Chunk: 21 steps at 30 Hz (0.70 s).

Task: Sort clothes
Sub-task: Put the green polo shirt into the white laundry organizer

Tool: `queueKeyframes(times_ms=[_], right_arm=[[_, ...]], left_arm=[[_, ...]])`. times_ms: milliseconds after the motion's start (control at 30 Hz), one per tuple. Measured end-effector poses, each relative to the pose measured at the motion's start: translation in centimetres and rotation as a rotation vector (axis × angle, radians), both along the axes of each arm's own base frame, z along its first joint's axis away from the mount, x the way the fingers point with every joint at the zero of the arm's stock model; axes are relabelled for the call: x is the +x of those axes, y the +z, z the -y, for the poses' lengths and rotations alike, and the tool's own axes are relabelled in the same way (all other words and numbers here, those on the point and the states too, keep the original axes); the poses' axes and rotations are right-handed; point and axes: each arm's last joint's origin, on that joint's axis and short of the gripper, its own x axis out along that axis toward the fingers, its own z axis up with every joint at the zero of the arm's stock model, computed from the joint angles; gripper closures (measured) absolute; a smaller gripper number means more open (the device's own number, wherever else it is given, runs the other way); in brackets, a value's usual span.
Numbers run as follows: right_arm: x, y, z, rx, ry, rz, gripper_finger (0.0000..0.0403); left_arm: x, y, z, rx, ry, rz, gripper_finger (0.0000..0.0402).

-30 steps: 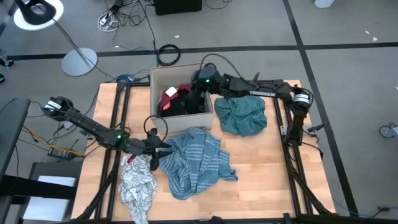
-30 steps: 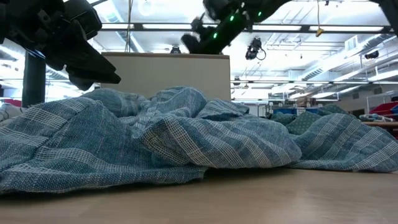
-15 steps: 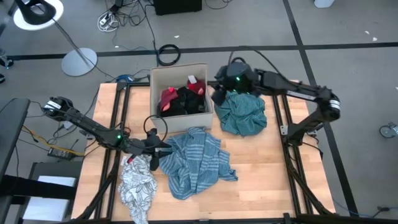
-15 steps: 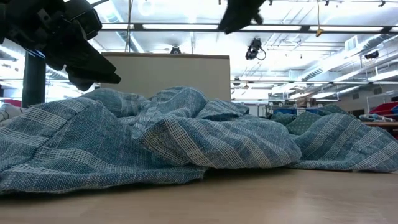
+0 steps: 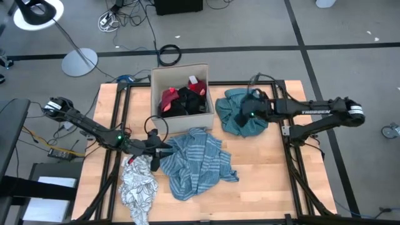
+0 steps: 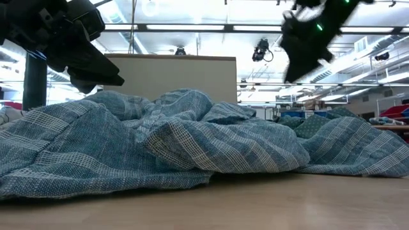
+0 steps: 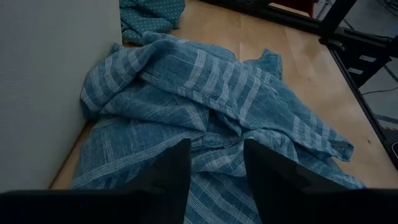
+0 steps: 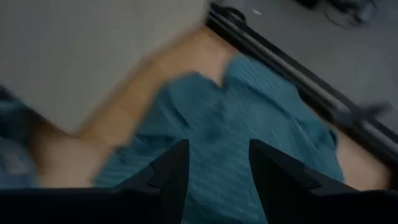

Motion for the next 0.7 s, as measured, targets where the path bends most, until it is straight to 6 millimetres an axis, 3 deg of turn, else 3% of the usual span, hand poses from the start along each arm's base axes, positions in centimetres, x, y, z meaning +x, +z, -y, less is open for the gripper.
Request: queueKeyframes(times_ms=[267, 567, 700], right_arm=[[-3.0, -6.5, 1.0, 0.048, -0.24, -0.001, 0.0218], [-3.2, -12.5, 2.0, 0.063, -0.151, 0.08, 0.0128], [-3.4, -14.9, 2.1, 0.11, -0.169, 0.093, 0.0126]], left_arm=[[0.0, 0.0, 0.0, 0.004, 0.012, 0.005, 0.0249], [0.0, 0.0, 0.0, 0.005, 0.015, 0.007, 0.0249], [0.0, 0.1, 0.0, 0.004, 0.015, 0.009, 0.0249]])
